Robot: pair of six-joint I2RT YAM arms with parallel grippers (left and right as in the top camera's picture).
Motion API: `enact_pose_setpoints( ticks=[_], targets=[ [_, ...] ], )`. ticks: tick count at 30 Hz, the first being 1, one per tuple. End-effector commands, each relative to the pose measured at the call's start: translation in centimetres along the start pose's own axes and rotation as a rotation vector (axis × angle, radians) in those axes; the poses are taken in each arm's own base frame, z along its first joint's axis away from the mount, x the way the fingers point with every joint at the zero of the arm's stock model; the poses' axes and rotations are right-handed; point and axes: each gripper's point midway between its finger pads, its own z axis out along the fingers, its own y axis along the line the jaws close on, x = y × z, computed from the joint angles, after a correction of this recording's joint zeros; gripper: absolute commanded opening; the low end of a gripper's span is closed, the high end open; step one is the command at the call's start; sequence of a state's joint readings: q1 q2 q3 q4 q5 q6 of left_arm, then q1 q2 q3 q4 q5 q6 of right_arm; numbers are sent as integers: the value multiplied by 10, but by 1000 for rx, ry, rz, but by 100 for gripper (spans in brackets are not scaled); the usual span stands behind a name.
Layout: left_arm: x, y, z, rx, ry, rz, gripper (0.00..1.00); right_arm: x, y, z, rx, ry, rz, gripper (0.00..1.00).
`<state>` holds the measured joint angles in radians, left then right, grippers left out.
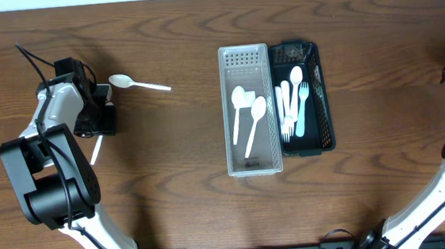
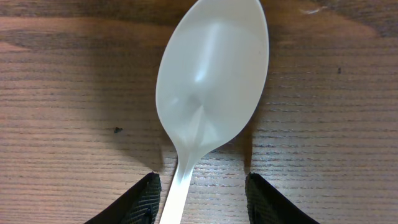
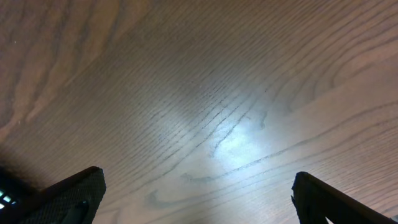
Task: Pack container
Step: 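Carry the spoon right and drop it into the grey tray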
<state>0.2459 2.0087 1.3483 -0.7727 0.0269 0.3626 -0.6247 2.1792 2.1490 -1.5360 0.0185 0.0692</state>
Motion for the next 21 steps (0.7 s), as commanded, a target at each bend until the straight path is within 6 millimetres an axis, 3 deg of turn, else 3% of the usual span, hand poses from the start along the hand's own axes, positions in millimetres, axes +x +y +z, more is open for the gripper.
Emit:
enact_pose_setpoints(
  ticks=[1,21],
  targets=[
    [3,-3,5,16,12,2,47,0,-2,1,1,2,16,99],
    [-1,-2,9,9,-9,2,47,0,-2,1,1,2,16,99]
  ],
)
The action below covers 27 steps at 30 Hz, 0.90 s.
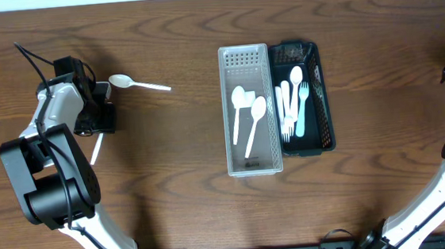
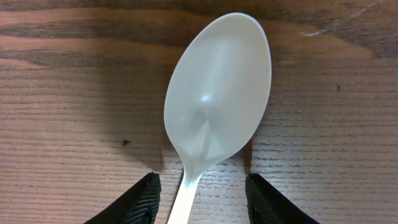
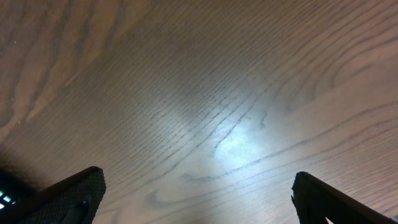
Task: Pack container
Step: 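Carry the spoon right and drop it into the grey tray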
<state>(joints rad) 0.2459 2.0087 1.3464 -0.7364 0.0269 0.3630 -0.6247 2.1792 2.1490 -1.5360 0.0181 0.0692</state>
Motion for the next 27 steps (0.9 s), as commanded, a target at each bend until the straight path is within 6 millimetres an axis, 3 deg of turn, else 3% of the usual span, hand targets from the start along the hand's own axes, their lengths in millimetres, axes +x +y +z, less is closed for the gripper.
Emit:
enact_pose_setpoints(
  ticks=[1,15,18,21,27],
  targets=[
    [8,-5,9,19,24,2,48,0,-2,1,1,2,16,99],
    [23,-10,23,28,52,3,47,0,-2,1,1,2,16,99],
    [20,-9,23,23,37,2,33,0,-2,1,1,2,16,99],
    [17,-8,23,20,27,2,30,0,-2,1,1,2,16,99],
    [17,-8,23,19,27,2,6,0,-2,1,1,2,16,99]
  ],
)
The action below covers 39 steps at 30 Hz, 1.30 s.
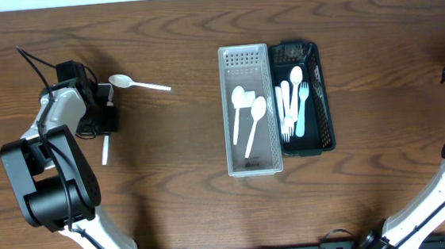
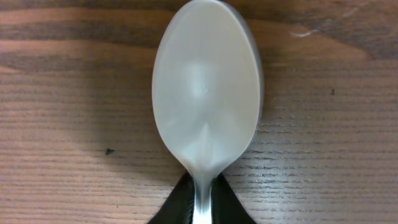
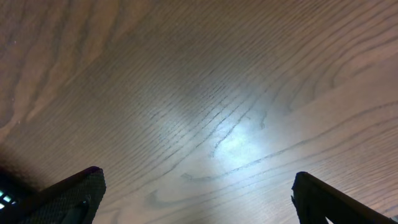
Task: Pack container
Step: 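Carry the spoon right and drop it into the grey tray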
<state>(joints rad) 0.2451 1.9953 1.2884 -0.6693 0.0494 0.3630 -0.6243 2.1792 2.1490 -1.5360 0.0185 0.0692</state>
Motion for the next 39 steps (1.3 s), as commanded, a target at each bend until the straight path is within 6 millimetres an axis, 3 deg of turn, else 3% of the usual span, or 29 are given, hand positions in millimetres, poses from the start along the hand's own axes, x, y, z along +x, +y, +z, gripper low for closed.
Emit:
enact_pose_setpoints(
  ticks=[1,10,15,18,22,30,33,39],
  targets=[
    [16,-2,15,4,55,1,6,0,-2,1,1,2,16,99],
    [7,0,3,-7,18,-3,6,0,-2,1,1,2,16,99],
    [-23,1,-37,-33,-107,12,6,0,-2,1,1,2,16,99],
    [-43,-17,-75,-3,-224,50,6,0,-2,1,1,2,16,99],
    [-59,-60,-123,84,-370,128,6,0,-2,1,1,2,16,99],
    [-68,-175,-211,352,-587,144,7,0,-2,1,1,2,16,99],
    [-66,-211,-228,440,-604,90,6,0,-2,1,1,2,16,99],
    [-49,-271,-233,571,-520,-17,6,0,-2,1,1,2,16,99]
  ],
)
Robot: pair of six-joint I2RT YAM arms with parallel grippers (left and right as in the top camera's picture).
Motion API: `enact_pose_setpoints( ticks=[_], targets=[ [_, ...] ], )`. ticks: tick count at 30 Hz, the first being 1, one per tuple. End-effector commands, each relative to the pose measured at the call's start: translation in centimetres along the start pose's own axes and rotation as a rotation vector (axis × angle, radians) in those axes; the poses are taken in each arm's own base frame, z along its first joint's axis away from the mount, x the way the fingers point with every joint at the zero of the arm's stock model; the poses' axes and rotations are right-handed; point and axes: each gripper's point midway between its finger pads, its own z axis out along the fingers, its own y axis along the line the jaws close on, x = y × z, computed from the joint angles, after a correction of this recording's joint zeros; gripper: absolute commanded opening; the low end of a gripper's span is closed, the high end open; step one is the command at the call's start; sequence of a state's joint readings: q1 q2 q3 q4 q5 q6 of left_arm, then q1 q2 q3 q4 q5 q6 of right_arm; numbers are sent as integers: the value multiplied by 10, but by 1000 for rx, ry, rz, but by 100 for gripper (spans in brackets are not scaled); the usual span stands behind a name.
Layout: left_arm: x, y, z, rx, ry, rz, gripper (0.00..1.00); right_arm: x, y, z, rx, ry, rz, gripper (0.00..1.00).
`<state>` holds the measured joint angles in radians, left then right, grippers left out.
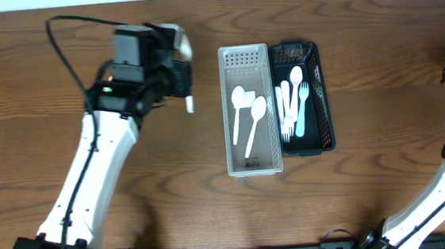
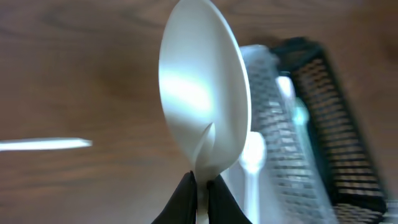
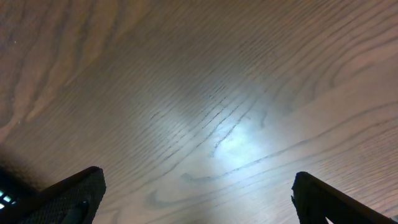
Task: Pack container
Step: 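Carry the spoon right and drop it into the grey tray, then return the left gripper toward the last white spoon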
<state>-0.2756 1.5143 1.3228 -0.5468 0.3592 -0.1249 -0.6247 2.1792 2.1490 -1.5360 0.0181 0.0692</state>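
Note:
My left gripper (image 1: 186,73) is shut on the neck of a white plastic spoon (image 2: 202,93), held in the air just left of the clear tray (image 1: 243,53). In the left wrist view the gripper (image 2: 200,182) pinches the spoon below its bowl, with the clear tray (image 2: 268,118) and the dark basket (image 2: 323,124) blurred behind. Two white spoons (image 1: 247,114) lie in the clear tray. The dark basket (image 1: 324,92) holds forks and a spoon (image 1: 290,103). My right gripper (image 3: 199,186) stands open over bare wood at the far right edge.
A white handle (image 2: 43,144) of another spoon lies on the table at the left of the left wrist view; in the overhead view my left arm (image 1: 106,157) covers that spot. The arm stretches diagonally across the left half of the brown wooden table (image 1: 387,191).
My left gripper, then shut on the spoon flat on the table at the far left, now holds it lifted beside the clear tray's left side. The right arm has not moved.
My left gripper first stood open with its fingers either side of the spoon's neck on the table at the far left, and stayed so. Then it was shut on the neck. Now the spoon is off the table, beside the clear tray.

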Motion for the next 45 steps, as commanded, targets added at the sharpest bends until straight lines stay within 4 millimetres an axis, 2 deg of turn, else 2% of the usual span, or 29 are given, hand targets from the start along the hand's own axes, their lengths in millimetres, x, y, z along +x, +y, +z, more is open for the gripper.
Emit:
enact_pose_setpoints(
  ticks=[1,5,9,15,17,20,22,24,25,27,29,31,32,34,36,37,38,39,41,43,45],
  targets=[
    [3,-34,2,67,17,-150,6,0,-2,1,1,2,16,99],
    [17,-66,11,113,57,-105,11,0,-2,1,1,2,16,99],
    [32,-87,22,142,104,-66,11,0,-2,1,1,2,16,99],
    [50,-94,44,139,169,-53,11,0,-2,1,1,2,16,99],
    [52,-92,50,135,179,-55,17,0,-2,1,1,2,16,99],
    [52,-91,57,134,179,-55,40,0,-2,1,1,2,16,99],
    [49,-92,59,139,168,-52,43,0,-2,1,1,2,16,99],
    [44,-93,59,148,147,-37,55,0,-2,1,1,2,16,99],
    [40,-94,60,155,127,-12,65,0,-2,1,1,2,16,99],
    [30,-95,60,167,88,24,74,0,-2,1,1,2,16,99],
    [12,-92,57,174,20,54,84,0,-2,1,1,2,16,99],
    [-10,-79,52,151,-59,62,98,0,-2,1,1,2,16,99],
    [-23,-62,48,95,-106,48,98,0,-2,1,1,2,16,99],
    [-42,-14,39,-92,-183,3,98,0,-2,1,1,2,16,99],
    [-52,50,23,-336,-240,-90,98,0,-2,1,1,2,16,99],
    [-53,73,16,-407,-257,-140,98,0,-2,1,1,2,16,99],
    [-54,85,12,-425,-259,-162,98,0,-2,1,1,2,16,99],
    [-52,91,11,-414,-248,-181,98,0,-2,1,1,2,16,99],
    [-45,87,15,-321,-198,-209,98,0,-2,1,1,2,16,99],
    [-29,79,19,-246,-119,-228,98,0,-2,1,1,2,16,99],
    [-19,82,21,-254,-79,-239,98,0,-2,1,1,2,16,99]
  ],
)
